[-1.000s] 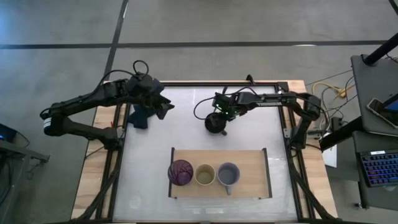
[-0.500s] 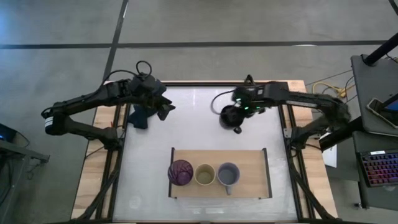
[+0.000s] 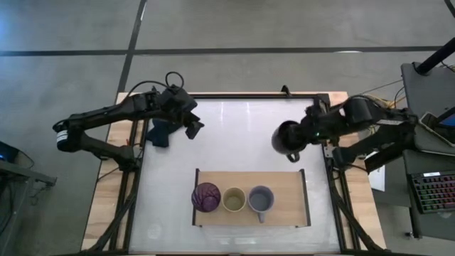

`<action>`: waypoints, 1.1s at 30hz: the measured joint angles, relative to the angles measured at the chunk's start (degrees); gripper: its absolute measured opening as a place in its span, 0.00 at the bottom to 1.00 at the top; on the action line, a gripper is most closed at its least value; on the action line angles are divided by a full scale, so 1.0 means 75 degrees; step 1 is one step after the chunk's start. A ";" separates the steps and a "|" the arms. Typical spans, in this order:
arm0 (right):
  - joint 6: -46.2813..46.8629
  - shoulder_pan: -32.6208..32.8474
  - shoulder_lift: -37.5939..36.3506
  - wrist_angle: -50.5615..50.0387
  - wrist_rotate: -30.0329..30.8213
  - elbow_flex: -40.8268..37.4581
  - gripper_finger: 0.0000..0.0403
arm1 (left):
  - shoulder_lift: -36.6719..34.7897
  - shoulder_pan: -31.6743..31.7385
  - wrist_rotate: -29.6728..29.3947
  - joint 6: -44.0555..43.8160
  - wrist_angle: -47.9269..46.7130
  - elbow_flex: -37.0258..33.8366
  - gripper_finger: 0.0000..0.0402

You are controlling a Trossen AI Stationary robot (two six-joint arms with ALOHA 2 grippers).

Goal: Stack small to large cups/mugs on shelf
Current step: Put the black mug on the shelf

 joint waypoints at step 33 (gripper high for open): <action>0.3547 0.2309 -0.0087 -0.0069 -0.0979 -0.1073 0.05 | 0.0428 0.0000 0.0829 0.0931 -0.0063 0.0000 0.39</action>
